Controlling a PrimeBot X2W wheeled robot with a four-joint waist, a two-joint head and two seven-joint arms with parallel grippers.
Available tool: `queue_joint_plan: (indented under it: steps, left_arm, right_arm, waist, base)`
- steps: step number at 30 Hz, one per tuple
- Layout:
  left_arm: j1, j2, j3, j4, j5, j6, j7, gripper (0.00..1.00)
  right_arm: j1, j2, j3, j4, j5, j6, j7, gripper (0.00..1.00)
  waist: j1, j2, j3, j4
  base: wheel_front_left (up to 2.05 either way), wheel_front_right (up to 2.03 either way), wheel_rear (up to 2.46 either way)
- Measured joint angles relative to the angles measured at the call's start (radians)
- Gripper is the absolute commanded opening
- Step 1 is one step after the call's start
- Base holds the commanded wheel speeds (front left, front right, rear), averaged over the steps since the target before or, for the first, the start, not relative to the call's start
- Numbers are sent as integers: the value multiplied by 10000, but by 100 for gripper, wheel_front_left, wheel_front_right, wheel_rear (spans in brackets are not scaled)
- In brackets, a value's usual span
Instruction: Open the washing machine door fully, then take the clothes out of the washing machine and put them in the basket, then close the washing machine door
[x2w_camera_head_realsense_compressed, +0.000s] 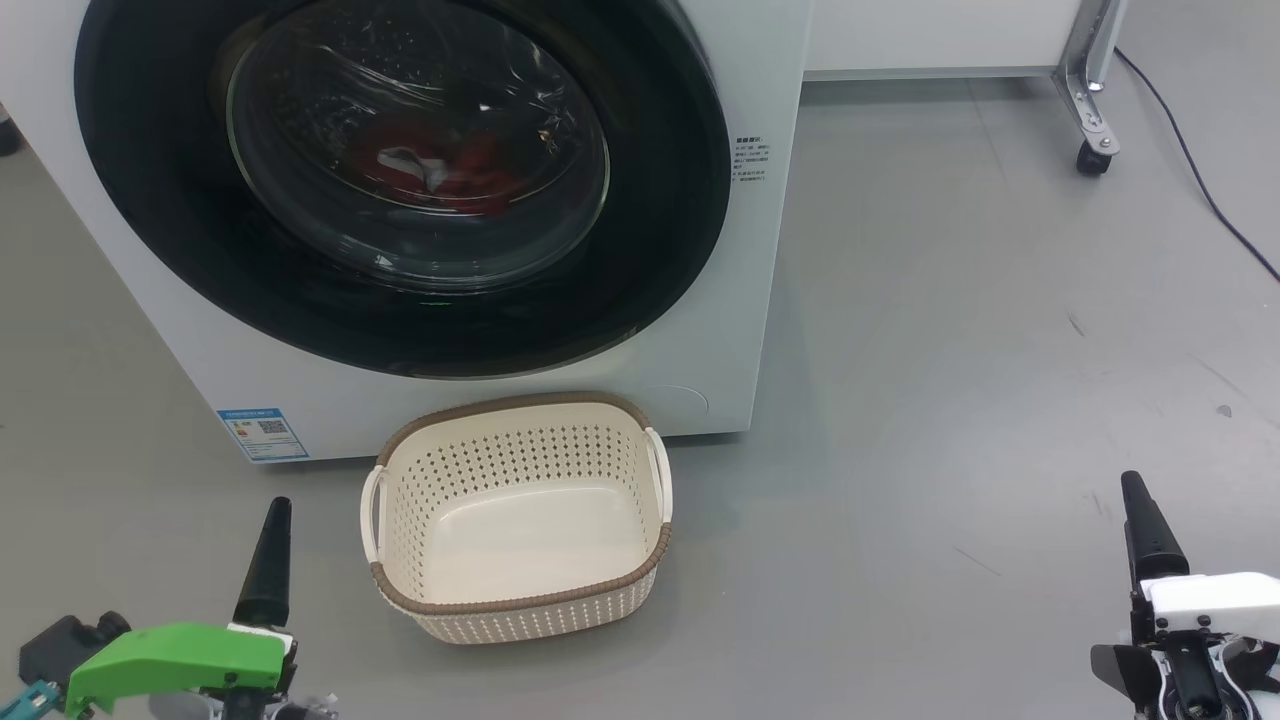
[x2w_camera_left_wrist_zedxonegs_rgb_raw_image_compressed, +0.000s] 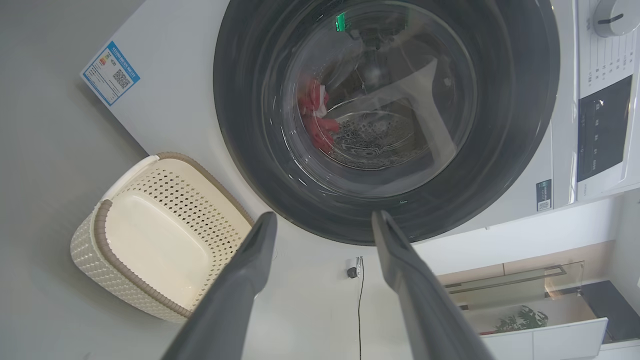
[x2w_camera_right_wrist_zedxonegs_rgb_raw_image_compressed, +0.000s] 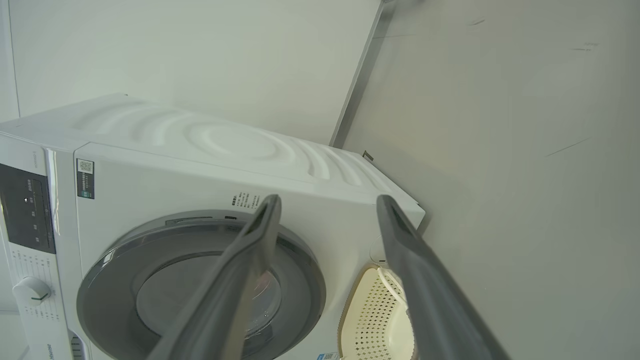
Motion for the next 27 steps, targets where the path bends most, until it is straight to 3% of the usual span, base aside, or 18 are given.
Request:
queue_joint_plan:
  steps: [10,27]
  left_arm:
    - [-55,249,-238,58,1641,236,-272,100]
    - [-258,433,-890,-192,4544,955,-750,100]
  right_arm:
    - [-50,-591,424,-10,-1864,-107,-378,100]
    - [-219,-1095,1569,-96,-4909,-719,-894,100]
  waist:
    - [0,0,0,-7]
    - [0,0,-11,-15]
  base:
    - [0,0,0]
    - [0,0,0]
